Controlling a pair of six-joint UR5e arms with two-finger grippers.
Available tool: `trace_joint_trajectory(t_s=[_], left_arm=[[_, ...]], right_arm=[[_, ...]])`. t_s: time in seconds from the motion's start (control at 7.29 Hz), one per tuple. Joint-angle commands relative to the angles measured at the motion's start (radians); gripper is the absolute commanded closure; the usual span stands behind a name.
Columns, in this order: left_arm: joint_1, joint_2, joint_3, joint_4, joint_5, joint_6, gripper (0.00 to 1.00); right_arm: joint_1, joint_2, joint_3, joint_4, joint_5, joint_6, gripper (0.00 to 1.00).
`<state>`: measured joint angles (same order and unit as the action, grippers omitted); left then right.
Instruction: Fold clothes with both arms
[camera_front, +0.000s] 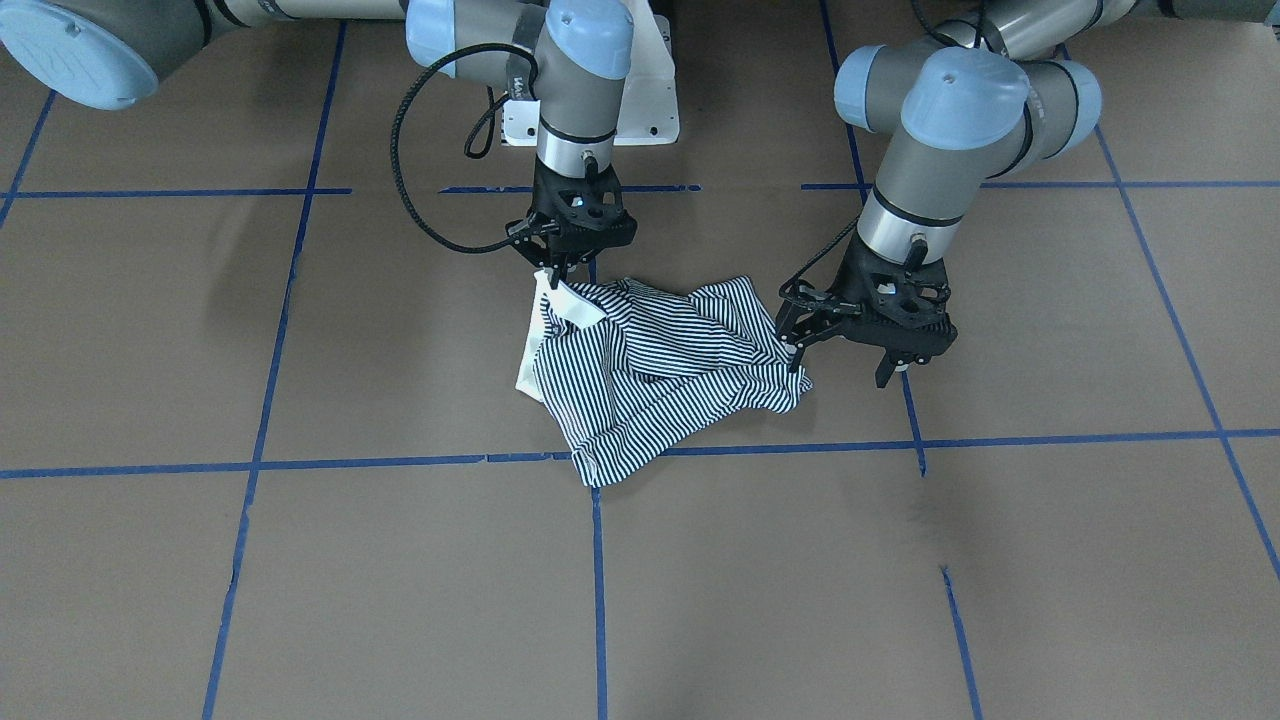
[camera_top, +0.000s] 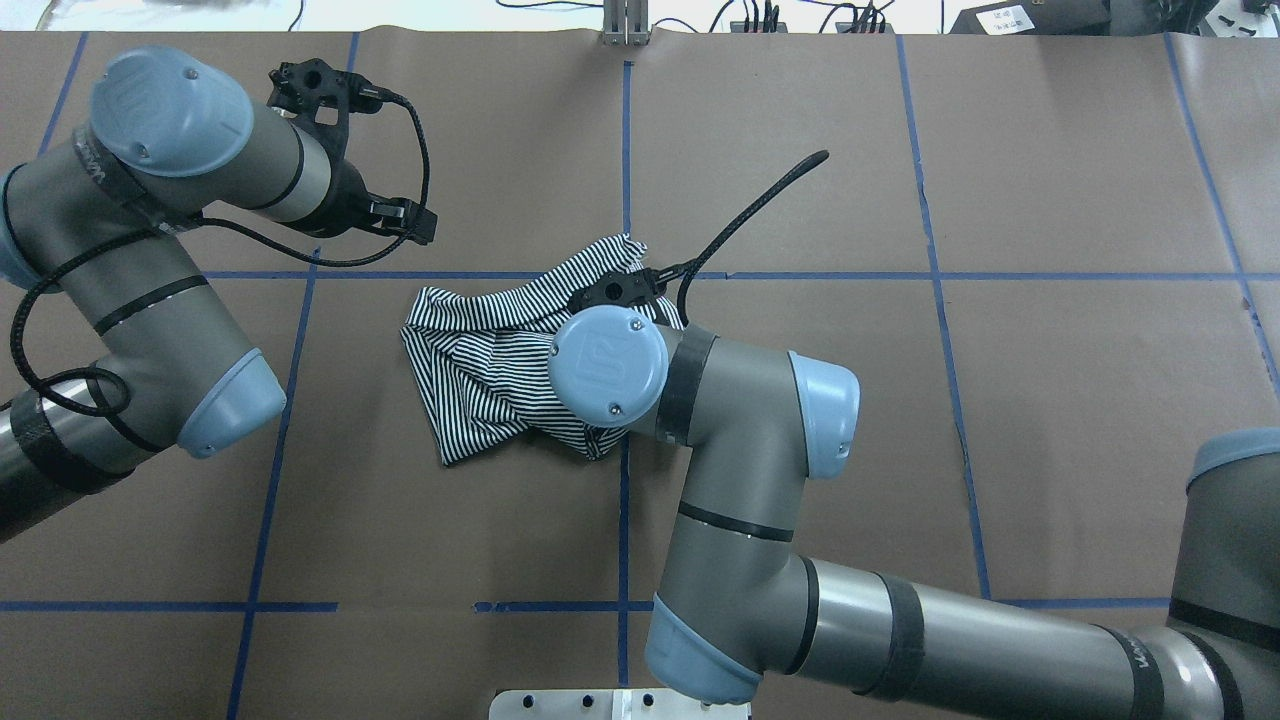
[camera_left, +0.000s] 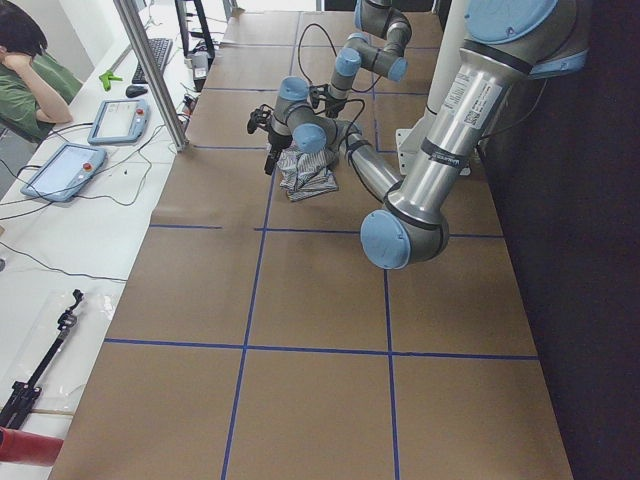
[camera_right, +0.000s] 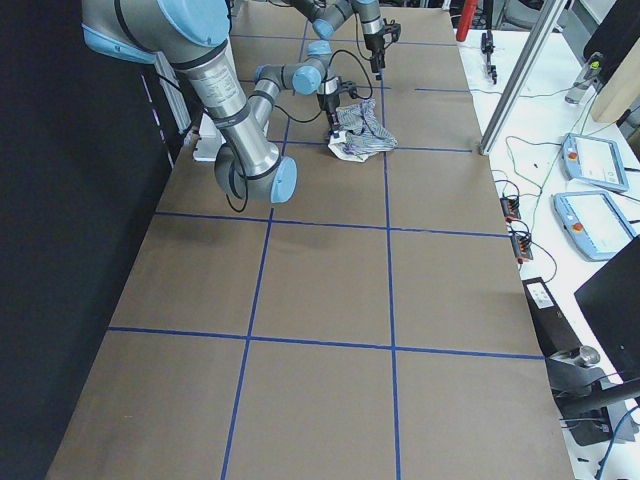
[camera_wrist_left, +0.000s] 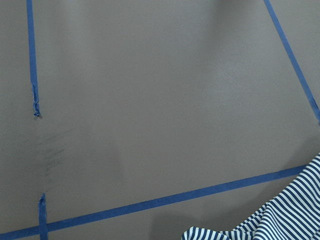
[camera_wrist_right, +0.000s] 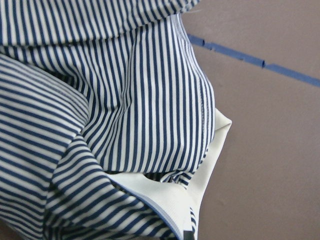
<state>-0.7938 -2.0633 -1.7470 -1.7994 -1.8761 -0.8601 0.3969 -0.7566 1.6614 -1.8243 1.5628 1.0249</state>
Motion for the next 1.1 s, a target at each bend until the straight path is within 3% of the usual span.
trace_joint_trajectory(t_s=[0.0, 0.27, 0.69, 0.96], left_arm=[[0.001, 0.000, 0.000, 0.000, 0.000, -0.004, 0.00], [0.001, 0.002, -0.002, 0.000, 0.000, -0.025, 0.00], [0.001, 0.003, -0.003, 0.000, 0.000, -0.071, 0.00], [0.002, 0.023, -0.023, 0.000, -0.003, -0.090, 0.00]], right_arm=[[0.062, 0.042, -0.003, 0.006, -0.003, -0.016, 1.00], [0.086, 0.101, -0.056, 0.008, -0.056, -0.008, 1.00], [0.088, 0.207, -0.381, 0.224, -0.309, -0.003, 1.00], [0.089, 0.246, -0.440, 0.302, -0.387, 0.001, 0.99]])
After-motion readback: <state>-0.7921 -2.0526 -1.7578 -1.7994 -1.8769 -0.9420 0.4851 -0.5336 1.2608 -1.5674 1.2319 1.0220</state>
